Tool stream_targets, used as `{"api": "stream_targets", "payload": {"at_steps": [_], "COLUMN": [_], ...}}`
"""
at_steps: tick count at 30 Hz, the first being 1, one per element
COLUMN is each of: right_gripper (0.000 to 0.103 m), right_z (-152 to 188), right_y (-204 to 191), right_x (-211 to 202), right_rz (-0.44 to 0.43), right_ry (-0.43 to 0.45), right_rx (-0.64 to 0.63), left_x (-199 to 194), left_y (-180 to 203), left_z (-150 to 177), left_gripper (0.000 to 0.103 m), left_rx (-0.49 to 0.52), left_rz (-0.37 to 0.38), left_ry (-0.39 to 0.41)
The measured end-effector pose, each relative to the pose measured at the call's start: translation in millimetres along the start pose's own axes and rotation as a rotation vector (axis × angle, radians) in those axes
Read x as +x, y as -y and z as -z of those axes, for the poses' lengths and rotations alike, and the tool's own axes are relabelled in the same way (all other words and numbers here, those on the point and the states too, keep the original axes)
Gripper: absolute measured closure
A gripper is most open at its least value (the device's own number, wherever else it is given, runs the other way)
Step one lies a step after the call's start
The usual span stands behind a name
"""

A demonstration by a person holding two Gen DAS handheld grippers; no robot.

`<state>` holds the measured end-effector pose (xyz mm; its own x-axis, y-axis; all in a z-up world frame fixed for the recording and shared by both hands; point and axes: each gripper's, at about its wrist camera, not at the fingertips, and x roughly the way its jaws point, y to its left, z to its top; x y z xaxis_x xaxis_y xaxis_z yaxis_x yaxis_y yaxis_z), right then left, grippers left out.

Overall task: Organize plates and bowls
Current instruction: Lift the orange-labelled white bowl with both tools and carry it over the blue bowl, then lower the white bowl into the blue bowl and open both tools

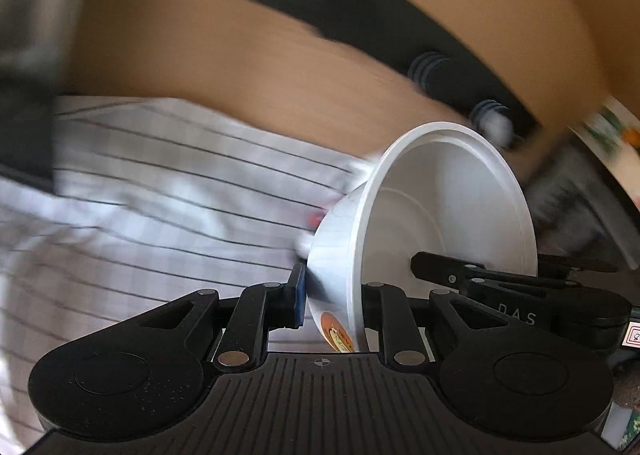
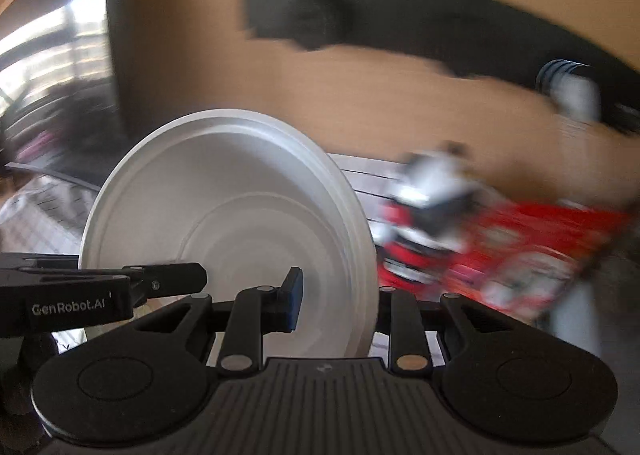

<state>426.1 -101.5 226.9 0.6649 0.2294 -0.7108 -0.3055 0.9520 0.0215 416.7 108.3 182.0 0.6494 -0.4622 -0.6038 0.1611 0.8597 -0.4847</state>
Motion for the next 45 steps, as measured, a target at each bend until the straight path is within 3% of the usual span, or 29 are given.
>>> {"api": "stream_targets", "payload": {"at_steps": [5,10,14,19,26,31,37,42,44,45], "right_gripper": [0.078,0.078,0.078,0.078,0.078,0.078,0.078,0.073,0.063,0.062], "right_z": [50.6,109.9,151.2,184.7,184.5,187.9,193.5,192.0,190.3,189.2], "right_y": [66.2,129.5,158.6,162.4,171.0,159.7,160.8,171.4,175.9,177.6], "right_x": [-49.4,-64.7,-61.3,-43.9,1.3,24.1,34.6,30.0,24.6,23.1], "right_rz": [0.099,0.074,0.035,-0.040,-0.134,-0.077,-0.079,-0.123,-0.124,-0.126], "right_ry": [0.016,-0.028,-0.056,-0.103,-0.186,-0.213,-0.250,-0.263,-0.244,-0.240], "right_rx": [0.059,0.141,0.176,0.202,0.267,0.198,0.176,0.250,0.266,0.271], "left_x": [27.4,59.2,77.0,89.0,100.2,108.7,104.0,97.5,92.3,91.5], "left_y": [80.2,134.4,144.1,130.3,114.2,105.7,108.8,104.2,100.1,98.6], "left_z": [31.2,80.7,117.5,143.3,163.3,177.8,177.8,160.9,153.7,151.1], "left_gripper": [0.084,0.083,0.083,0.084,0.083,0.081,0.074,0.074,0.074,0.075], "left_rx": [0.098,0.159,0.141,0.022,-0.037,-0.068,-0.071,-0.102,-0.122,-0.126], "left_rz": [0.086,0.072,0.038,-0.027,-0.098,-0.114,-0.113,-0.114,-0.101,-0.094], "left_ry": [-0.087,-0.206,-0.269,-0.332,-0.391,-0.420,-0.411,-0.397,-0.381,-0.380]}}
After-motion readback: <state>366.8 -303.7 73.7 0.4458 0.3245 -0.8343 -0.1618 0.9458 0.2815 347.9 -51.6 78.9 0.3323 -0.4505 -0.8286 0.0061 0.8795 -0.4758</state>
